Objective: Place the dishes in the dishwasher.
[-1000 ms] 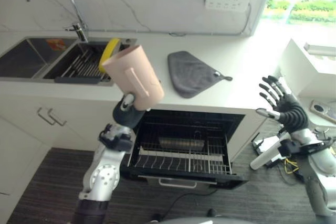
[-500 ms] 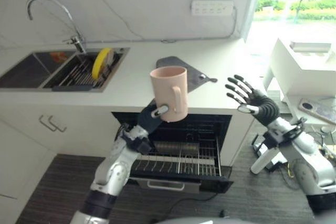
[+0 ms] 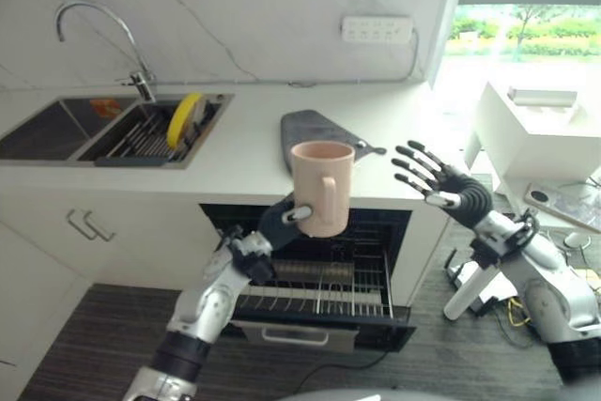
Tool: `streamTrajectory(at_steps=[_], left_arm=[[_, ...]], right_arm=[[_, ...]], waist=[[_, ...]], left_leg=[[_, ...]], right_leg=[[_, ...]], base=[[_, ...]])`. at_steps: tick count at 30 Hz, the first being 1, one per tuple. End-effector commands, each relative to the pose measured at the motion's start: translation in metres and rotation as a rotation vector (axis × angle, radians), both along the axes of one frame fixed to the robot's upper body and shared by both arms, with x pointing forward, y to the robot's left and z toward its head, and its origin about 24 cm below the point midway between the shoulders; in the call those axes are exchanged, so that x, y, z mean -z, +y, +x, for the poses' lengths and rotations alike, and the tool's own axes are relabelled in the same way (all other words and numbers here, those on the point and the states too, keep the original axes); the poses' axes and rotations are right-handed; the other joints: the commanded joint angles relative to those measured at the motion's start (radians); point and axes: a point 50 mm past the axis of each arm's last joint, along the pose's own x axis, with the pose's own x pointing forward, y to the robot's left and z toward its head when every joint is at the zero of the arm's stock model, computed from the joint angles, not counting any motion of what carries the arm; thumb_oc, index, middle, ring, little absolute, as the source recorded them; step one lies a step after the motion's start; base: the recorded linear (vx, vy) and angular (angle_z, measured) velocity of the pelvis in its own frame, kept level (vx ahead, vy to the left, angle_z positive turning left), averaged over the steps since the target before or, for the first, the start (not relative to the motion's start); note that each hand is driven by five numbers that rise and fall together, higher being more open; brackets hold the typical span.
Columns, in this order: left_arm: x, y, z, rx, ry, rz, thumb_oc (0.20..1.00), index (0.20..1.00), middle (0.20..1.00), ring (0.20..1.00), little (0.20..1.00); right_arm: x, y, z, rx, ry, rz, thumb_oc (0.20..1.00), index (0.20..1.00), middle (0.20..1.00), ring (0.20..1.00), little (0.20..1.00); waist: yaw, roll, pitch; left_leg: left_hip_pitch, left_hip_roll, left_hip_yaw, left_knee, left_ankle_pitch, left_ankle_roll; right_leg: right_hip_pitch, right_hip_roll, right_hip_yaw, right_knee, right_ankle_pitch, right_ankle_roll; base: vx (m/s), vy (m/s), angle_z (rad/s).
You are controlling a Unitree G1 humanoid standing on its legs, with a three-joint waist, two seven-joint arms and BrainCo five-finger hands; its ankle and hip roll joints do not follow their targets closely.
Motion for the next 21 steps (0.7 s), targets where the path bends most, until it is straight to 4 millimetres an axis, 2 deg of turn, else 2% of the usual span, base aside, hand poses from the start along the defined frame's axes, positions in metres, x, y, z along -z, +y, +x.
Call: streamTrajectory(at_steps=[1,10,17,21], left_arm=[[-0.023,-0.005,0.012,0.108,-0.12,0.01,0.2,0.2,0.2,0.2,0.2],[-0.017,-0.016,0.007,0.222,-0.113,0.026,0.2,0.2,0.2,0.2,0.2],[-0.019,-0.021,0.008,0.234,-0.119,0.017,0.2,0.2,0.2,0.2,0.2],[-0.019,-0.019,0.008,0.225,-0.114,0.012,0.2,0.2,0.2,0.2,0.2]], right_arm=[[-0.028,0.006,0.015,-0.008,-0.165,0.044,1.0,1.0,1.0,1.0,1.0],[-0.028,0.019,0.022,-0.05,-0.179,0.026,1.0,1.0,1.0,1.0,1.0],[-0.019,0.041,0.019,-0.163,-0.144,0.036,1.0,1.0,1.0,1.0,1.0],[-0.018,0.046,0.016,-0.21,-0.133,0.036,1.0,1.0,1.0,1.0,1.0]], waist=[[0.008,-0.035,-0.012],[0.014,-0.033,-0.018],[0.013,-0.028,-0.021],[0.015,-0.028,-0.022]], left_leg=[[0.057,0.001,0.043,0.008,-0.106,0.005],[0.058,0.002,0.044,0.008,-0.106,0.004],[0.06,0.005,0.052,0.008,-0.102,0.003],[0.06,0.006,0.055,0.008,-0.101,0.003]], right_leg=[[0.022,-0.04,-0.016,0.002,-0.105,0.041],[0.024,-0.039,-0.012,0.002,-0.108,0.038],[0.027,-0.038,-0.008,0.002,-0.111,0.036],[0.026,-0.038,-0.011,0.002,-0.11,0.036]], base=[[0.0,0.0,0.0],[0.0,0.0,0.0],[-0.02,-0.002,0.0],[0.0,0.0,0.0]])
